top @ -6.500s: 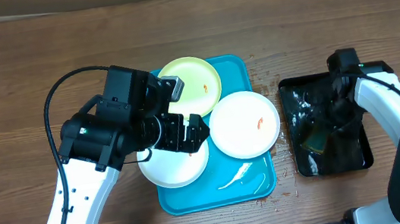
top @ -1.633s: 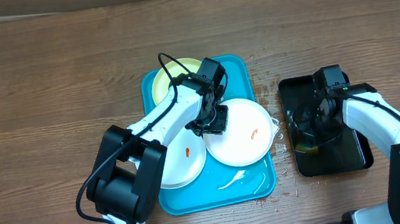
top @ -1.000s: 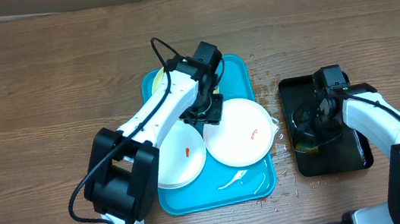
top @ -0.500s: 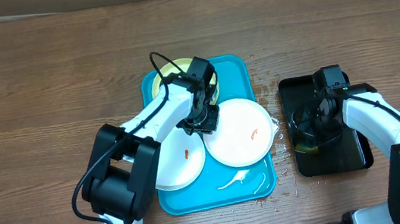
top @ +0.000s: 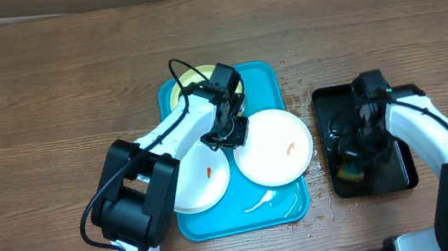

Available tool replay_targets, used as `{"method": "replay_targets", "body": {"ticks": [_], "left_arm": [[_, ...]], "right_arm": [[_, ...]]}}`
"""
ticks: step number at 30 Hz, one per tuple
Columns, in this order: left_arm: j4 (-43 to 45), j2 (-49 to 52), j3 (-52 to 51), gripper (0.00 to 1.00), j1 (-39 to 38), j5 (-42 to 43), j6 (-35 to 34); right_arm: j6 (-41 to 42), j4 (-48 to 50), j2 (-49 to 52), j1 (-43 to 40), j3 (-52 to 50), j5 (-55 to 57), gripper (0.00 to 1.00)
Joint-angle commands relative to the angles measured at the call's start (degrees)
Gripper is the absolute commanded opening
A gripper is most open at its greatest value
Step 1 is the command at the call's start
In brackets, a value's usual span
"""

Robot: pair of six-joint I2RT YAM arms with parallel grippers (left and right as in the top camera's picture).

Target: Clean dirty plates on tray and stack at the side

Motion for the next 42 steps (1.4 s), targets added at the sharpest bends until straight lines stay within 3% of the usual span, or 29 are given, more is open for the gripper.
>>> {"method": "replay_targets", "body": {"ticks": [1,5,9,14,19,23,30,42], "left_arm": [[-0.79,0.9,-1.38,0.04,-0.13,-1.31,-2.58],[-1.09,0.9,-1.38,0.04,-0.09,-0.33,-3.76],[-1.36,0.9,-1.38,0.04,-0.09,0.46,-4.42],[-1.44,0.9,-1.38,0.04,-0.09,0.48,-4.57],[-1.49,0.9,-1.38,0.04,-0.09,1.55,-4.57],[-1.44,0.9,-1.38,0.04,-0.09,1.9,-5.18],[-0.85,0.9,-1.38,0.04,-0.07,1.92,-5.2],[-1.11,0.9,-1.38,0.04,0.59,0.94,-5.66]], "right_arm": [[-4.94,-2.25,-4.31,2.01,6.27,-0.98,0.04],[-9.03,-1.99,-7.41,5.55,7.48,-9.03,0.04],[-7.58,0.72,-8.41,10.43,7.48,-14.67,0.04],[2.19,7.56,-7.58,17.42,7.06,-14.32,0.04],[19.12,12.76,-3.76,23.96,6.03,-6.36,0.04],[25.03,14.08,0.98,26.91,6.03,0.44,0.04],[25.18,17.0,10.1,26.53,6.03,2.05,0.04],[24.04,4.37,12.35,15.34,6.08,9.84,0.04]]}}
